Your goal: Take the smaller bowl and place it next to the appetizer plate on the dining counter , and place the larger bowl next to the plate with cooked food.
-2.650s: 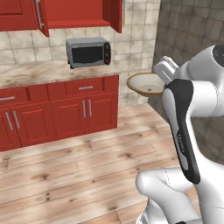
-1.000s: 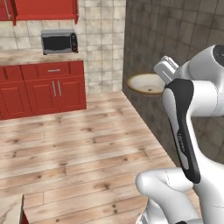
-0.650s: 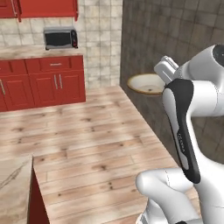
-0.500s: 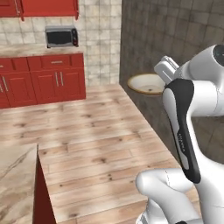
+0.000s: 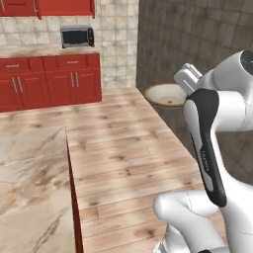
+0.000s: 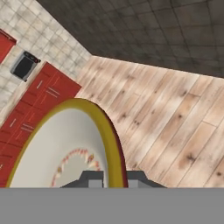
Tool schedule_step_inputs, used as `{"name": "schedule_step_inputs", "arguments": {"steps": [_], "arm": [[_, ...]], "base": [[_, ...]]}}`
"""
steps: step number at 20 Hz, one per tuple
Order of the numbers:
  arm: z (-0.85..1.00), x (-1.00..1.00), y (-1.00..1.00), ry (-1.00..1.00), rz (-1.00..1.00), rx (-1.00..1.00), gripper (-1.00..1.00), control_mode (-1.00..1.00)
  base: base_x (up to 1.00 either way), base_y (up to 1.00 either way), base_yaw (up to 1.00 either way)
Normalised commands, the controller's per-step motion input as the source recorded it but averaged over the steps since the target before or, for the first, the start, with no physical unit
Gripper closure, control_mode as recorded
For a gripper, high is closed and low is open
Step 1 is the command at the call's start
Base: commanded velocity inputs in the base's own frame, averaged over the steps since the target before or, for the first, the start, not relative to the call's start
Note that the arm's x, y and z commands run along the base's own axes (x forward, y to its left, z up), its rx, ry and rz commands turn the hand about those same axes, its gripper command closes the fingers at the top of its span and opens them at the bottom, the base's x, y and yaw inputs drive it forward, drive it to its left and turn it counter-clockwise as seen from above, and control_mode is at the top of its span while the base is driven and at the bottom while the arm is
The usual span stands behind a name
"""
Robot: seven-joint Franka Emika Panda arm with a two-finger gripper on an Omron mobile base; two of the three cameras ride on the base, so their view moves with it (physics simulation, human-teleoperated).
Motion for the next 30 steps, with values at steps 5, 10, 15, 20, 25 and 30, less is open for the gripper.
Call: {"name": "schedule_step_inputs", "arguments": {"steps": [5, 10, 15, 20, 25, 30], "arm": [[0.0, 0.0, 0.0, 0.0, 0.0, 0.0, 1.0, 1.0], [0.0, 0.0, 0.0, 0.0, 0.0, 0.0, 1.0, 1.0], [0.0, 0.0, 0.0, 0.0, 0.0, 0.0, 1.0, 1.0], [0.0, 0.0, 0.0, 0.0, 0.0, 0.0, 1.0, 1.0], [0.0, 0.0, 0.0, 0.0, 0.0, 0.0, 1.0, 1.0], [0.0, 0.0, 0.0, 0.0, 0.0, 0.0, 1.0, 1.0]], "base": [[-1.0, 0.36, 0.0], [-1.0, 0.2, 0.0], [-1.0, 0.07, 0.0], [-1.0, 0.02, 0.01], [-1.0, 0.03, 0.13], [-1.0, 0.18, 0.17]]}}
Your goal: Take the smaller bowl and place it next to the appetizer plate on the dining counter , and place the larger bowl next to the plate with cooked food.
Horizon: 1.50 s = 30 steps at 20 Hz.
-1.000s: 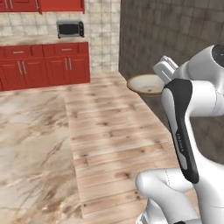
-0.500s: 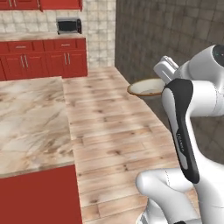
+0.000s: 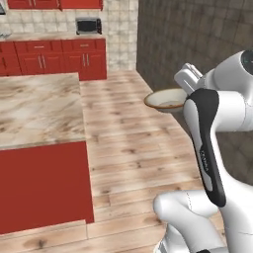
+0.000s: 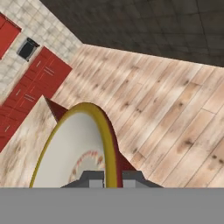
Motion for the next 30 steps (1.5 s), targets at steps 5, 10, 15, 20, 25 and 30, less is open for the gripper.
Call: {"name": "schedule_step_inputs", "arguments": {"steps": [5, 10, 15, 20, 25, 30], "arm": [[0.0, 0.0, 0.0, 0.0, 0.0, 0.0, 1.0, 1.0], [0.0, 0.0, 0.0, 0.0, 0.0, 0.0, 1.0, 1.0], [0.0, 0.0, 0.0, 0.0, 0.0, 0.0, 1.0, 1.0], [0.0, 0.0, 0.0, 0.0, 0.0, 0.0, 1.0, 1.0], [0.0, 0.0, 0.0, 0.0, 0.0, 0.0, 1.0, 1.0], [0.0, 0.0, 0.0, 0.0, 0.0, 0.0, 1.0, 1.0]], "base": [[-0.88, 0.44, 0.14], [-0.22, 0.96, 0.17], [0.34, 1.0, 0.2], [0.7, 1.0, 0.11], [0.64, 1.0, 0.05], [0.04, 1.0, 0.03]]}}
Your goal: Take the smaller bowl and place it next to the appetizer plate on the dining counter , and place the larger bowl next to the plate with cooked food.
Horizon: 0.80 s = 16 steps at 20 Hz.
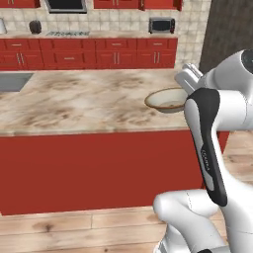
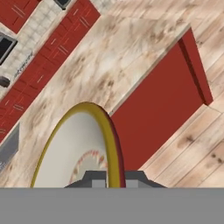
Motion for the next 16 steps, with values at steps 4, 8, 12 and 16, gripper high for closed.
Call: {"name": "schedule_step_inputs", "arguments": {"steps": [4, 8, 12, 16], "arm": [[0.0, 0.0, 0.0, 0.0, 0.0, 0.0, 1.0, 1.0], [0.0, 0.0, 0.0, 0.0, 0.0, 0.0, 1.0, 1.0], [0.0, 0.0, 0.0, 0.0, 0.0, 0.0, 1.0, 1.0], [0.0, 0.0, 0.0, 0.0, 0.0, 0.0, 1.0, 1.0]], "base": [[-0.09, 1.0, 0.02], [0.15, 1.0, 0.0], [0.13, 1.0, 0.0], [0.04, 1.0, 0.0]]}}
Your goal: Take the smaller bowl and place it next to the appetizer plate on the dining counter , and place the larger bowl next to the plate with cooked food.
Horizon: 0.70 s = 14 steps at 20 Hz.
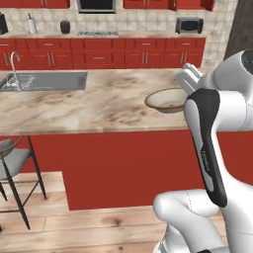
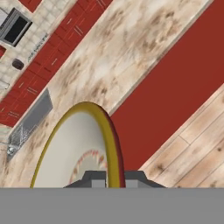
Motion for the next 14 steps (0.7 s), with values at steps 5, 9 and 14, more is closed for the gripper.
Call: {"name": "schedule_step_inputs", "arguments": {"steps": [5, 9, 14], "arm": [[0.0, 0.0, 0.0, 0.0, 0.0, 0.0, 1.0, 1.0], [0.0, 0.0, 0.0, 0.0, 0.0, 0.0, 1.0, 1.0], [0.0, 0.0, 0.0, 0.0, 0.0, 0.0, 1.0, 1.0]], "base": [[0.08, 1.0, 0.0], [0.04, 1.0, 0.0], [0.03, 1.0, 0.0]]}}
